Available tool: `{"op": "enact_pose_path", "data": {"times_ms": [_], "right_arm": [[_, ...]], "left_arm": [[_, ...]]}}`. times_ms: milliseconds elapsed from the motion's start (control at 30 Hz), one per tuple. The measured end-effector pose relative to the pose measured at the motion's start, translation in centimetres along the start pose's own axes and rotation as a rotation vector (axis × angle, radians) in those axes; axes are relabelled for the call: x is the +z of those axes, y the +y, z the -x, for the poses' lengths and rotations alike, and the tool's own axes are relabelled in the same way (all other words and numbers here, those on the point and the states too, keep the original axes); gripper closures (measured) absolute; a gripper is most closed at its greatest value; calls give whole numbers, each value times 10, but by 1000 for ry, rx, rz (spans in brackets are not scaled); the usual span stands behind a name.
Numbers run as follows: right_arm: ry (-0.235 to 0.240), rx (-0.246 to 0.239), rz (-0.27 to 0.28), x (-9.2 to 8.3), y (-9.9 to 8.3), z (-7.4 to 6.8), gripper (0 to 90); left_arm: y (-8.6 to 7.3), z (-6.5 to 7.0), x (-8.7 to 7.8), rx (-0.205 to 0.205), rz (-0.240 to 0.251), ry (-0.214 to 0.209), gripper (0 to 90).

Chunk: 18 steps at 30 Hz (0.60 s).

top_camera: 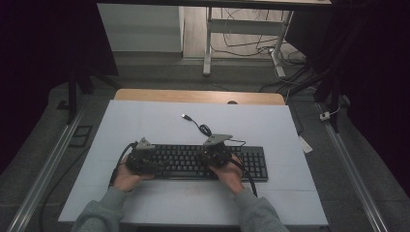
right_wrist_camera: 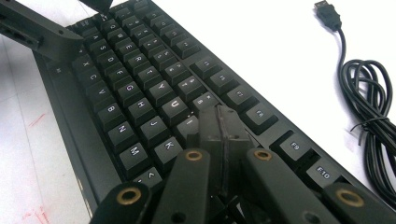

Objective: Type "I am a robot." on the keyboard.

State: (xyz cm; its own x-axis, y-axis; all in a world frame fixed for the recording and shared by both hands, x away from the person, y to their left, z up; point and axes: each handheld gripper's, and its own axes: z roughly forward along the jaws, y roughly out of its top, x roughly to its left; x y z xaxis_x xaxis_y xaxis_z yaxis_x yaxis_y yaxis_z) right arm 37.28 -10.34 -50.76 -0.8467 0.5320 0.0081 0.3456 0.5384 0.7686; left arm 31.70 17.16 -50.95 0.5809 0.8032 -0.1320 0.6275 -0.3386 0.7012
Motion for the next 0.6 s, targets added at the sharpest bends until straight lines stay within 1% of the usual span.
{"op": "enact_pose_path", "data": {"times_ms": [200,233,400,500,533,600], "right_arm": [[2,3,13,-9,-2,0,895],[4,3,14,-11,-3,1,880],[-6,28,32,-26,-11,5,747],[-28,36,38,-37,-19,10,678],[-32,49,46,-41,-22,12,655],[-44,59,53,-49,-28,15,618]], "left_arm": [[0,0,-1,-1,5,4,290],[0,0,-1,-1,5,4,290],[0,-1,-2,-3,8,2,290],[0,-1,-2,-5,9,3,290],[0,-1,-2,-5,10,4,290],[0,-1,-2,-6,11,4,291]]}}
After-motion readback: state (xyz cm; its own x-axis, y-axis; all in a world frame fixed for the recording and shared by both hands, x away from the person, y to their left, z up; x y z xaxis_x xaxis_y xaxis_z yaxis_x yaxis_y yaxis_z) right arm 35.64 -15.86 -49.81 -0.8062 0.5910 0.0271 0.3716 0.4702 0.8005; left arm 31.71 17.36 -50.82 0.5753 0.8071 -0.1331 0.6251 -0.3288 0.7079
